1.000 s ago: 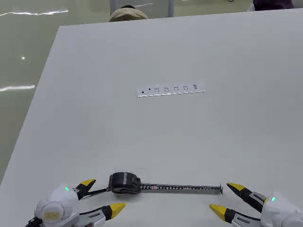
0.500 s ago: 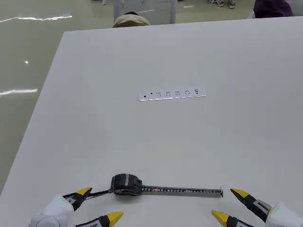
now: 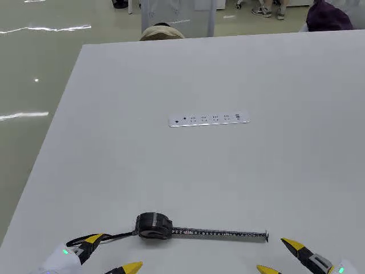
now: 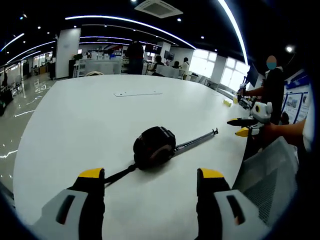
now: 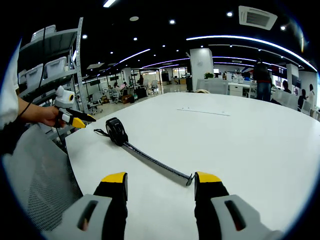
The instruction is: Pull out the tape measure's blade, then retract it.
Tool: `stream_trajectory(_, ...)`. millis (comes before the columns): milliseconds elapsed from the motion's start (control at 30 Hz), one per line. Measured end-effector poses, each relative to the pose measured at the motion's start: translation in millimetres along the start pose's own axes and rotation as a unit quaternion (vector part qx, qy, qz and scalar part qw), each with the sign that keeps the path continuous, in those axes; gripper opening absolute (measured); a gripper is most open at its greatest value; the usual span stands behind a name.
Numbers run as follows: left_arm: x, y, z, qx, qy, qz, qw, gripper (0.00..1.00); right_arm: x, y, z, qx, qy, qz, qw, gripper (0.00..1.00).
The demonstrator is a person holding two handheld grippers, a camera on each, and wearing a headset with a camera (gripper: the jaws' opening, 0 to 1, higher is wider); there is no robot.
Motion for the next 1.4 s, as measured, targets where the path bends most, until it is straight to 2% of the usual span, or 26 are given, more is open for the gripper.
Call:
stream_trajectory(200, 6.6, 1.1, 1.0, 0.005, 0.008, 0.01, 0.9999, 0.76, 3.9, 1.0, -4.3, 0.003, 0.0, 0.002, 1.0, 0.54)
stream_trajectory(333, 12.0, -1.4, 6.1, 0.002, 0.008, 0.014, 0.9999, 0.77, 7.7, -1.0, -8.6, 0.003, 0.001, 0.009, 1.0, 0.55)
stream_trajectory(800, 22.4, 11.3, 5.5, 0.011, -0.003, 0.015, 0.9998, 0.76, 19.1, 2.5, -15.9, 0.009, 0.003, 0.008, 0.9999, 0.56)
stream_trajectory(933, 24.9, 7.7, 3.6, 0.014, -0.007, 0.022, 0.9996, 0.75, 21.0, 4.2, -17.6, 0.01, 0.001, 0.009, 0.9999, 0.56)
stream_trajectory(1400, 24.2, 4.8, 5.2, 0.009, -0.008, 0.021, 0.9997, 0.75, 23.2, 5.6, -16.4, 0.007, 0.003, 0.011, 0.9999, 0.56)
Point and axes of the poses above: the centre of the closed fingertips' face, and the gripper's own axes: x roughly backward along the fingers, z roughly to its right, y roughly out of its underside, the point moved 3 cm from there along x, roughly backward along the fingers, and after that the axes turned 2 degrees about -z, right-handed, at the moved point
